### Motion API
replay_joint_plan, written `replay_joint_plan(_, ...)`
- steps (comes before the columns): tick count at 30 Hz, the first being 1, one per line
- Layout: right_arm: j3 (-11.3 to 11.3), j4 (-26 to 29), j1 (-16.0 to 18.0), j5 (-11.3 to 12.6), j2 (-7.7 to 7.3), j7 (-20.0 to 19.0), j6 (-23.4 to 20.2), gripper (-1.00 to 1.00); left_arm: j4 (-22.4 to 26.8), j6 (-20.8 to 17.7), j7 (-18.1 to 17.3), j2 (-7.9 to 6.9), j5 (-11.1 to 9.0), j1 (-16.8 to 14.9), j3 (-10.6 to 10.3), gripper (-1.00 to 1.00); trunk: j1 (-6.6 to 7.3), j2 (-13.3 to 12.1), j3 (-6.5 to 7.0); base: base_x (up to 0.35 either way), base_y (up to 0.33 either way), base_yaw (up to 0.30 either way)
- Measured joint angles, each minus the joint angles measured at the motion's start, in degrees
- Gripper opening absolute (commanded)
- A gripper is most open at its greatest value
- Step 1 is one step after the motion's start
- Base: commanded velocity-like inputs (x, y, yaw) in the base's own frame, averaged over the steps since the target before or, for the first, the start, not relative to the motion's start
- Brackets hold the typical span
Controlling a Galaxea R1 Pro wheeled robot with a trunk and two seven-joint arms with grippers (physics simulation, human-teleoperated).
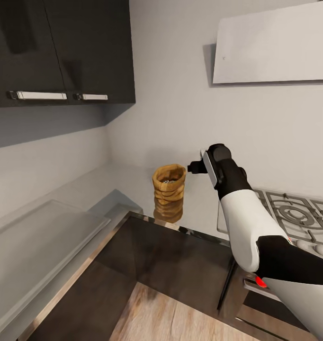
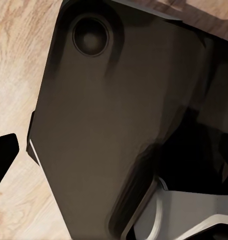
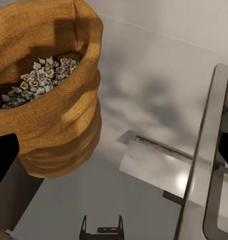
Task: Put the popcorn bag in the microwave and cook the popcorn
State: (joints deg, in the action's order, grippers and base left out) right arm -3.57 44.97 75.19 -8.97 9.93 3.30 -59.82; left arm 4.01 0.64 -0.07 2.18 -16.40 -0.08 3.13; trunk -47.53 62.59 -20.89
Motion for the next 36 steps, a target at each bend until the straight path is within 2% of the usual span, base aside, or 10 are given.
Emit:
replay_joint_plan(21, 0.16, -0.51, 0.0, 0.52, 0.0, -0.29, 0.01, 1.0, 0.0, 0.0, -0.01, -0.05, 0.03, 0.0, 0.01, 1.0, 0.0, 0.0, 0.0, 0.12, 0.0, 0.0)
replay_joint_plan(24, 0.21, -0.65, 0.0, 2.77, -0.01, -0.46, 0.03, 1.0, 0.0, 0.0, -0.01, -0.06, 0.01, 0.0, 0.01, 1.0, 0.0, 0.0, 0.0, 0.007, 0.0, 0.0)
replay_joint_plan(25, 0.26, -0.8, 0.0, 5.45, 0.0, -0.73, 0.03, 1.0, 0.0, 0.0, -0.01, -0.08, 0.01, 0.0, 0.01, 1.0, 0.0, 0.0, 0.0, 0.001, 0.0, 0.0)
replay_joint_plan(26, 0.35, -0.85, -0.11, 6.03, -0.01, -0.78, 0.03, 1.0, 0.0, 0.0, -0.01, -0.08, -0.03, 0.0, 0.02, 1.0, 0.0, 0.0, 0.0, 0.0, 0.0, 0.0)
replay_joint_plan(36, 0.64, -0.9, -0.25, 6.2, 0.0, -0.16, 0.04, 1.0, 0.0, 0.0, -0.01, -0.08, -0.08, 0.0, 0.01, 1.0, 0.0, 0.0, 0.0, 0.0, 0.0, 0.074)
